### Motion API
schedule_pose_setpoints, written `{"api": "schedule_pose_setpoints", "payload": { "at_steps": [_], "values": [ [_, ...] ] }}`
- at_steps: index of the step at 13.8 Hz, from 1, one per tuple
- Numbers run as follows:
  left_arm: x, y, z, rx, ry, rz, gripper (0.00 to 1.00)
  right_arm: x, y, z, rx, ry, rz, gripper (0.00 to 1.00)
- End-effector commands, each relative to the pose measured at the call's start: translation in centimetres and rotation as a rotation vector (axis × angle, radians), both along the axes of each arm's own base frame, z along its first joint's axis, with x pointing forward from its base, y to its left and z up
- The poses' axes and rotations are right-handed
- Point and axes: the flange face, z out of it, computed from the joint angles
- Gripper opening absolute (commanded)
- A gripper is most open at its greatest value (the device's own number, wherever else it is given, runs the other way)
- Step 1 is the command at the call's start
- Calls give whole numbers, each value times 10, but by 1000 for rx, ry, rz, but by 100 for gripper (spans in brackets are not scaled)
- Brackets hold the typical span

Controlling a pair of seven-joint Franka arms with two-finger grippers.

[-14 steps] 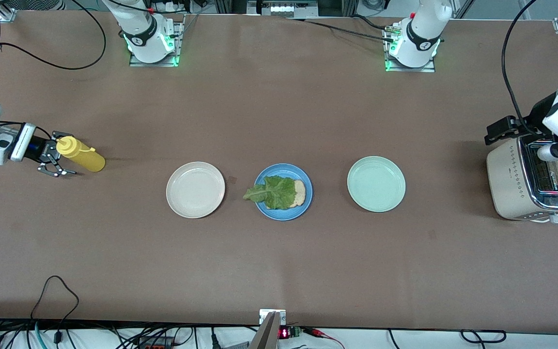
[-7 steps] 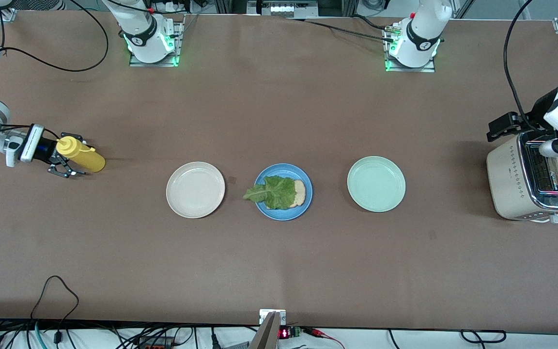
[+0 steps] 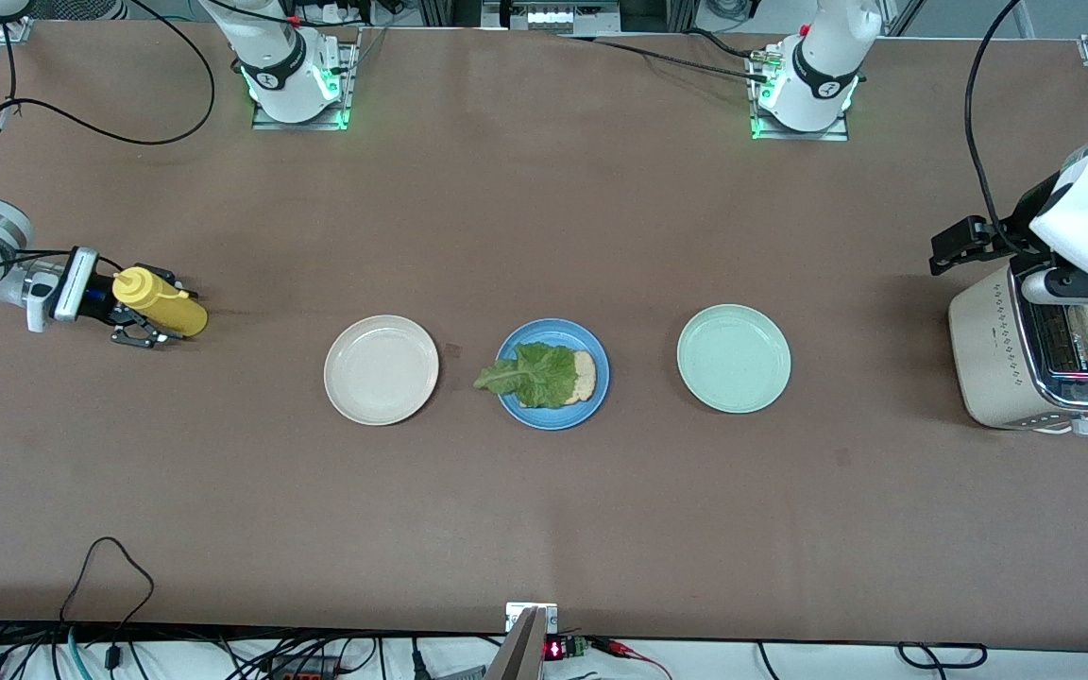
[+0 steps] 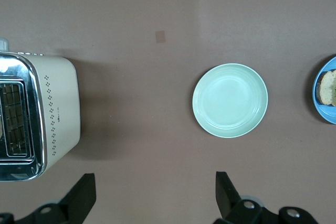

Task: Make sandwich in blue plate with both arms
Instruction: 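Carry the mustard bottle over the blue plate with the right gripper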

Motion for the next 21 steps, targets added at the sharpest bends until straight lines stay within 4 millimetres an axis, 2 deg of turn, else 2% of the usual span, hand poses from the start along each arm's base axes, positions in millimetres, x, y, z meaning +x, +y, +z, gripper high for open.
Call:
{"api": "schedule_pose_setpoints", "payload": {
  "at_steps": [1, 2, 4, 6, 8, 9, 11, 16, 18, 21],
  "values": [
    [5, -2, 0, 17, -16, -2, 100, 13, 14, 1, 4, -15, 18, 14],
    [6, -2, -3, 16, -12, -3, 100, 21, 23, 5, -14, -22, 37, 7],
    [6, -1, -4, 17, -10, -9, 100, 44, 40, 31, -85, -62, 73, 0],
    [6, -1, -4, 19, -10, -10, 100, 71, 67, 69, -153, -114, 109, 0],
    [7, 5, -5, 20, -7, -2, 100, 90, 94, 100, -219, -88, 126, 0],
    [8, 2, -6, 19, -6, -8, 100, 99, 109, 116, -260, -79, 134, 0],
    [8, 4, -6, 13, -11, -8, 100, 115, 147, 145, -313, -69, 145, 0],
    [7, 3, -4, 12, -14, 6, 100, 137, 245, 202, -519, -62, 180, 0],
    [7, 3, -3, 14, -15, 6, 100, 139, 285, 216, -583, -30, 154, 0],
    [6, 1, -1, 15, -18, 1, 100, 139, 343, 226, -684, 20, 109, 0]
  ]
}}
